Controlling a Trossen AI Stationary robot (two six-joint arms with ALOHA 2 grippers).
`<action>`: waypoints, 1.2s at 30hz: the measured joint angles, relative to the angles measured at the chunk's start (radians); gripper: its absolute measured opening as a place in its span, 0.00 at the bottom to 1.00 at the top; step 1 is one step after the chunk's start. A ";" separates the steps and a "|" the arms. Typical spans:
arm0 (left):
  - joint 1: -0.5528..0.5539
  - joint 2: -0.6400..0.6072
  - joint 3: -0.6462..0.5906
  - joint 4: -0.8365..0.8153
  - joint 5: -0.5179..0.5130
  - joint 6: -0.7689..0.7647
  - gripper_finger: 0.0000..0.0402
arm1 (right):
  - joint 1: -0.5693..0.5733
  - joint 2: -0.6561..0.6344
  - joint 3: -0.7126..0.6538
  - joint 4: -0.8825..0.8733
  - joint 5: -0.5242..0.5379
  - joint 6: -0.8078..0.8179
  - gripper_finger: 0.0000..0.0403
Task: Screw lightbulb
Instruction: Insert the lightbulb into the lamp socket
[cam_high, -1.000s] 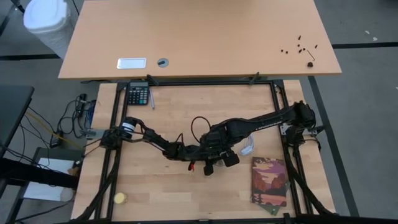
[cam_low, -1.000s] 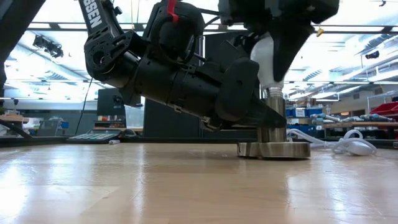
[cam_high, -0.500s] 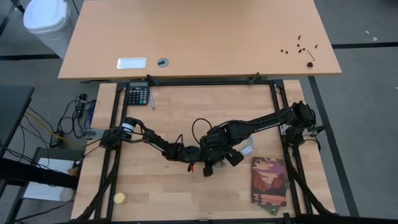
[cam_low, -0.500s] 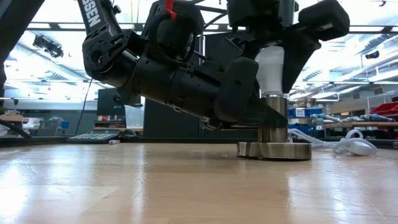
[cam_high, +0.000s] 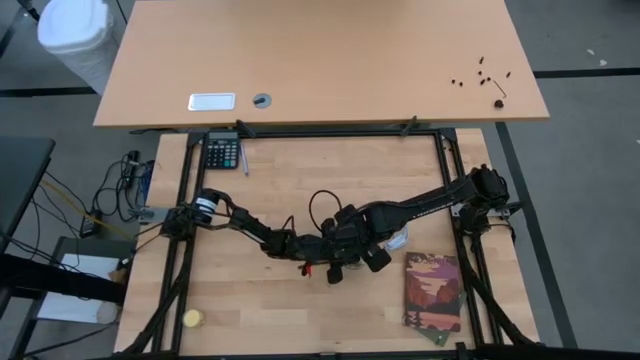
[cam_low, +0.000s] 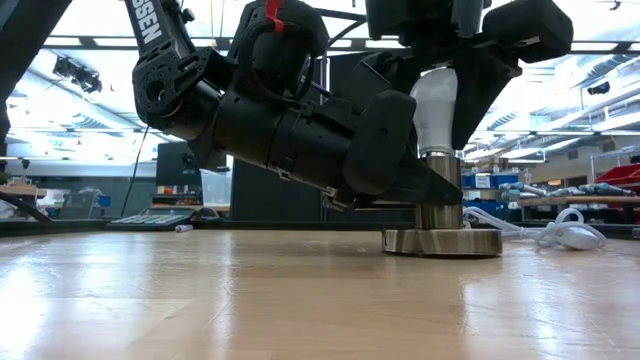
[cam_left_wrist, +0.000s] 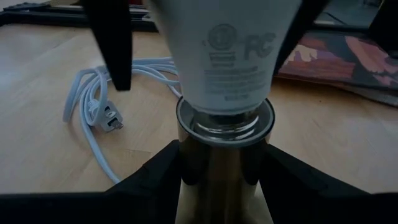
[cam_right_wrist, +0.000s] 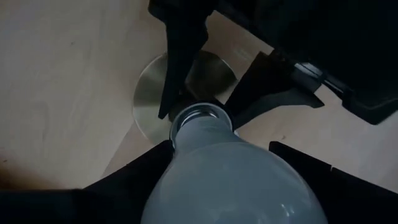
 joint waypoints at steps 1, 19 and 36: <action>0.000 0.000 0.000 0.002 0.000 -0.005 0.47 | 0.010 0.000 0.000 0.001 0.013 0.008 0.67; -0.002 0.003 0.000 0.030 -0.002 0.037 0.47 | -0.033 0.002 0.000 0.003 -0.151 -0.006 0.67; -0.001 0.003 0.000 0.024 -0.014 0.049 0.47 | -0.039 0.010 0.009 0.061 -0.178 0.160 0.67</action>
